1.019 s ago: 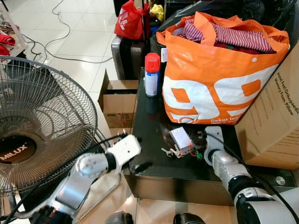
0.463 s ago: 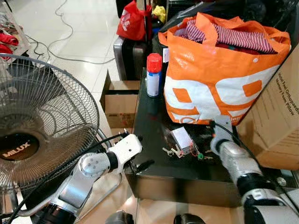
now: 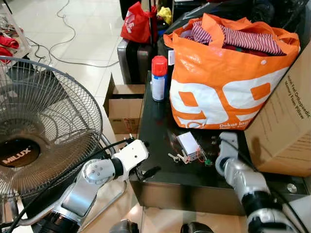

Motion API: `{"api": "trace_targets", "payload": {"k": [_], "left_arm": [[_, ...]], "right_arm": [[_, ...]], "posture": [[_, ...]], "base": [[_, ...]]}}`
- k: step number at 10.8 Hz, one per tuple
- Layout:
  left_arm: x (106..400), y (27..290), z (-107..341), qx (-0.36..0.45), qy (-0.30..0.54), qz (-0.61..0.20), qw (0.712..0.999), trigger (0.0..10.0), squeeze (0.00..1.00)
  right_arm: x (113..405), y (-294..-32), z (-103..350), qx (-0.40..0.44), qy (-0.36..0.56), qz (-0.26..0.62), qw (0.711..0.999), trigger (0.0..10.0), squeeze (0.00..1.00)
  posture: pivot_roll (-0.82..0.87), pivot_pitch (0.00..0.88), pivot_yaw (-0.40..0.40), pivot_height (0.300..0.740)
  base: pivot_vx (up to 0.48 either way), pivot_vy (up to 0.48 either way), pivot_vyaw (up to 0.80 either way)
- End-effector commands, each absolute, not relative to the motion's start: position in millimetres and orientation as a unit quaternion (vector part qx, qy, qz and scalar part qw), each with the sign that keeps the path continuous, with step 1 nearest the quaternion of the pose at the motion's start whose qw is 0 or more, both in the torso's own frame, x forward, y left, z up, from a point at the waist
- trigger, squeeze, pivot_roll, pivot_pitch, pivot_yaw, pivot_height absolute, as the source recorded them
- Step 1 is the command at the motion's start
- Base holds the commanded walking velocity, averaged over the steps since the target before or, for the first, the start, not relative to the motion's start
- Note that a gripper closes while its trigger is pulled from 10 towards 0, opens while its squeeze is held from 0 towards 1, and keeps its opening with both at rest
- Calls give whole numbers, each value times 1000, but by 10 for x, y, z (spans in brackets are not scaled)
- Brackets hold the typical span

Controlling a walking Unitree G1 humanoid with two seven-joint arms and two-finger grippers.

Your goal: Hang keys on a hook

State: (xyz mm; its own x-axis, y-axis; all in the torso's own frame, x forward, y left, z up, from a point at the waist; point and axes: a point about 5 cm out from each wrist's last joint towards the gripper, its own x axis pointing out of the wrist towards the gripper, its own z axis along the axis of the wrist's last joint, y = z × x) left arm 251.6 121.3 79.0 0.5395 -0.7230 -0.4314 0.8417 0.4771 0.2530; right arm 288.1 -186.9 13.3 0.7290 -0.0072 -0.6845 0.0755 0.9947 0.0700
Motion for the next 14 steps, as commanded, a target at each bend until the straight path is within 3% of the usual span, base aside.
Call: {"api": "trace_targets", "payload": {"k": [1,6,8,9,14], "left_arm": [[2501,1222,795,225,133,-461,848,10000,0],[2529,1180,805,225,132,-463,847,10000,0],[2538,1175,807,225,132,-463,847,10000,0],[2541,1176,806,225,133,-463,847,10000,0],[2543,1202,800,229,133,-466,844,10000,0]], "right_arm": [[2850,-1930,173,47,372,-44,926,10000,1000],[2800,-1962,242,61,375,-91,920,10000,1000],[2839,-1871,225,119,388,-102,908,10000,1000],[2844,-1850,216,113,390,-104,908,10000,0],[2856,-1819,97,140,402,-149,893,10000,0]], "posture": [[-88,97,28,740],[-91,98,32,740],[-88,100,33,740],[-86,100,33,740],[-76,93,39,740]], "base": [[0,0,0],[0,0,0],[0,0,0],[0,0,0],[0,0,0]]}}
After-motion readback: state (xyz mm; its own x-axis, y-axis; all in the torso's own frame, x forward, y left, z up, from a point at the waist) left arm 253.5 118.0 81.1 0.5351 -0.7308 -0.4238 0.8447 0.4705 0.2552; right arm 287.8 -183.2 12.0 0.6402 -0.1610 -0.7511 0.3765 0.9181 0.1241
